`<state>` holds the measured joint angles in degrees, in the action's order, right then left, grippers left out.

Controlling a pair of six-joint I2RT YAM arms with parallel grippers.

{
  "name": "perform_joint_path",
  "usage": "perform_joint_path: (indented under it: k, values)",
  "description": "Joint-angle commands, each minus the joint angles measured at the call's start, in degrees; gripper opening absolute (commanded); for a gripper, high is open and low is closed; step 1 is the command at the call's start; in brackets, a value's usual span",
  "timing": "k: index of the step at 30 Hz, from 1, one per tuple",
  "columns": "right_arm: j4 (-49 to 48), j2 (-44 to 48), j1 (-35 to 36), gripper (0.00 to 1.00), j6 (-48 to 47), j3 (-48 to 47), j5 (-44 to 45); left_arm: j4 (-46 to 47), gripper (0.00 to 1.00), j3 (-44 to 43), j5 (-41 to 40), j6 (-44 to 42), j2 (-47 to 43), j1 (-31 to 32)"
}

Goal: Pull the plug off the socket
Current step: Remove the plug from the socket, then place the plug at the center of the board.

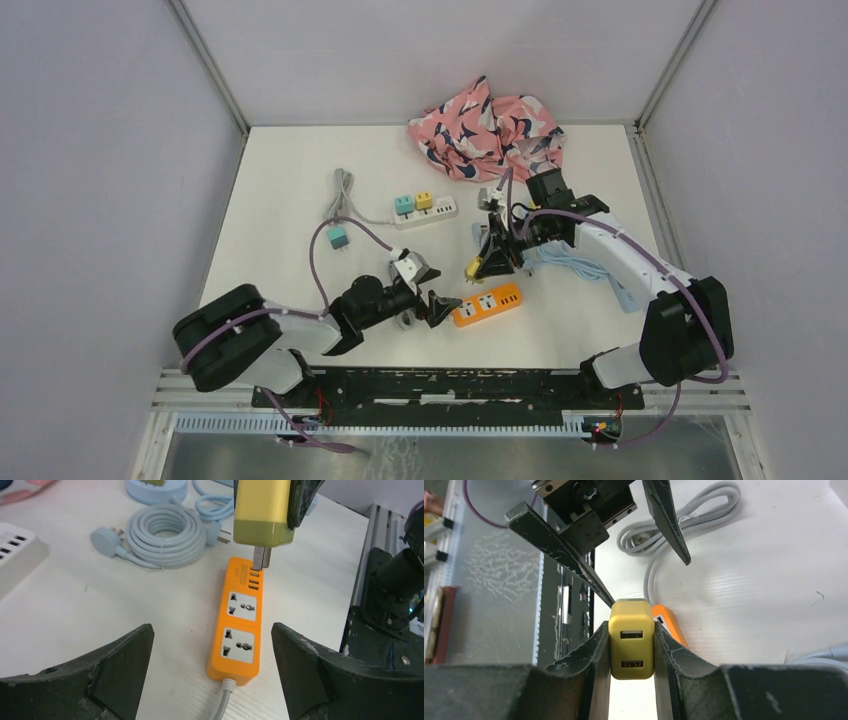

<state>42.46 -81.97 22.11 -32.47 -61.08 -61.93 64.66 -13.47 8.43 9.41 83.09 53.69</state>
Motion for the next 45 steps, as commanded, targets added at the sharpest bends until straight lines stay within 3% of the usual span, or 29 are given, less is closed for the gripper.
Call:
perform_joint_path:
  k: [1,8,17,32,45]
  values:
    - [-7.2,0.9,-2.0,0.01,9.3,-1.3,-8.6,-18.2,0.94,-4.0,-7.6,-0.2,-10.3,-0.3]
    - [-16.4,1.1,-3.4,0.01,20.6,0.9,-11.2,-29.1,0.99,-5.3,-13.0,2.4,-23.1,-0.3]
    - [-22.6,0.6,-4.3,0.01,28.3,2.2,-10.8,-37.5,0.99,-9.5,-13.0,5.5,-29.3,-0.5]
    - [-30.1,-2.9,-5.1,0.02,41.6,3.1,-9.5,-46.9,0.99,-16.3,-13.4,9.3,-29.1,-0.6]
    - [-31.1,-10.8,-5.1,0.02,55.4,1.6,-7.0,-53.7,1.00,-22.9,-15.7,13.5,-21.8,-0.7]
